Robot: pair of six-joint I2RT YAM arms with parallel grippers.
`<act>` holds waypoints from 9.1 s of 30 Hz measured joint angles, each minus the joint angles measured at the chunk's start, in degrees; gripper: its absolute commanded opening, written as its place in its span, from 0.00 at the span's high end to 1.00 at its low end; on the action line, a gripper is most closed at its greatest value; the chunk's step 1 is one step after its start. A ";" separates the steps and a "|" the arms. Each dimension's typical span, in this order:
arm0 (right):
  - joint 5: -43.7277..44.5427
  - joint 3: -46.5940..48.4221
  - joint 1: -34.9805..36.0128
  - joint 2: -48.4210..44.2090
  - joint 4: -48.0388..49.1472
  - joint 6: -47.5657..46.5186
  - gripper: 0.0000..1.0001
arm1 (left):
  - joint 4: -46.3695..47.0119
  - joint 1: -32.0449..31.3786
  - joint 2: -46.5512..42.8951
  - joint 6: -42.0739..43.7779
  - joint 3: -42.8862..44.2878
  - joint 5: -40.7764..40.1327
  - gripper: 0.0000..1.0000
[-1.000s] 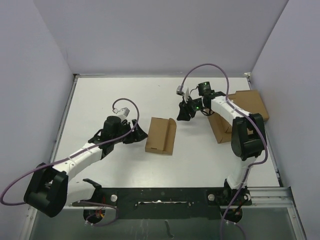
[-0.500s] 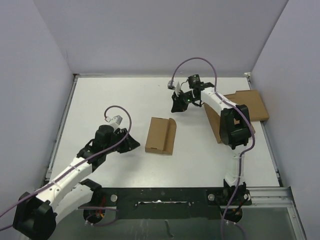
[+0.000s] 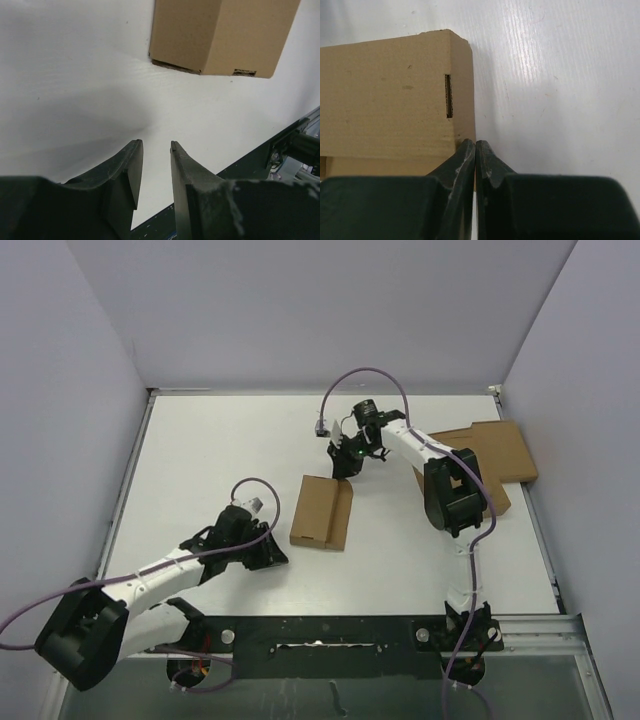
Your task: Fold the paper box
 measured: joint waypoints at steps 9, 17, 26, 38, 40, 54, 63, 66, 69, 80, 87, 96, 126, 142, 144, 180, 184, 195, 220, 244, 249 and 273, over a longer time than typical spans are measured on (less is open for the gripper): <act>0.02 -6.16 -0.28 -2.51 -1.95 -3.85 0.98 | 3.21 -0.13 9.99 1.86 5.27 -0.96 0.71; 1.42 -15.96 -0.50 -10.91 -3.13 -7.85 0.98 | 1.70 0.50 13.73 5.73 9.42 -2.62 0.70; 4.17 -28.24 0.68 -20.00 -4.33 -10.58 0.97 | -4.02 3.74 18.49 12.04 16.11 -4.57 0.69; 3.69 -35.76 3.19 -25.46 -10.10 -12.74 0.95 | -6.80 6.29 37.99 21.68 38.05 -2.56 0.68; 3.32 -36.44 3.45 -26.34 -10.32 -13.20 0.94 | -7.63 6.29 41.44 22.86 42.14 -1.68 0.68; -1.95 -39.28 -0.63 -38.16 -11.02 -17.59 0.75 | -11.76 13.05 40.61 25.70 47.76 -4.90 0.63; -9.86 -37.13 -1.84 -45.11 -8.96 -12.37 0.61 | 7.17 7.50 2.10 23.93 16.48 1.14 0.57; -13.64 -34.23 -2.93 -45.35 -5.75 -8.00 0.61 | 13.57 1.31 -6.99 22.97 6.21 1.60 0.54; -18.34 -33.27 -4.94 -44.83 -1.25 -3.15 0.60 | 19.37 -8.83 -11.37 23.69 -1.01 -1.27 0.52; -20.35 -41.40 -9.84 -39.47 9.44 7.61 0.44 | 46.38 -37.94 -1.95 46.84 -10.23 -16.04 0.40; -18.58 -41.13 -9.88 -33.79 10.54 10.95 0.42 | 56.81 -42.80 13.11 57.88 -8.90 -21.05 0.43; -17.75 -40.52 -10.23 -32.39 10.14 12.39 0.42 | 59.60 -42.93 22.01 56.96 -1.77 -25.75 0.46; -17.99 -40.11 -10.80 -27.91 9.64 14.08 0.43 | 57.35 -40.28 32.50 45.92 3.76 -29.53 0.56; -18.01 -40.11 -10.80 -26.60 9.57 14.56 0.43 | 54.31 -39.91 35.23 44.57 6.34 -32.39 0.60; -18.01 -40.11 -10.80 -26.23 9.57 14.64 0.43 | 54.10 -39.89 35.30 44.44 6.45 -32.65 0.61; -18.40 -40.09 -12.59 -23.91 10.19 17.90 0.44 | 52.37 -39.10 36.15 40.89 7.96 -35.45 0.95; -18.80 -40.09 -13.03 -23.23 10.47 18.40 0.44 | 52.37 -39.01 36.15 40.52 7.96 -35.56 0.95; -19.61 -40.09 -13.35 -20.85 10.71 19.28 0.51 | 52.41 -38.07 36.06 38.82 7.96 -35.54 0.98; -18.75 -39.32 -13.62 -19.45 10.29 19.15 0.58 | 50.01 -35.60 34.40 32.59 7.89 -34.77 1.00; -18.86 -38.77 -11.89 -19.45 9.38 17.27 0.58 | 38.10 -34.99 30.60 31.39 11.28 -34.71 1.00; -18.86 -38.49 -11.69 -19.45 9.44 16.81 0.58 | 36.35 -34.60 30.60 31.50 12.24 -34.40 1.00; -18.51 -37.86 -11.37 -19.45 10.73 16.35 0.58 | 26.10 -33.44 30.60 32.70 18.34 -33.44 1.00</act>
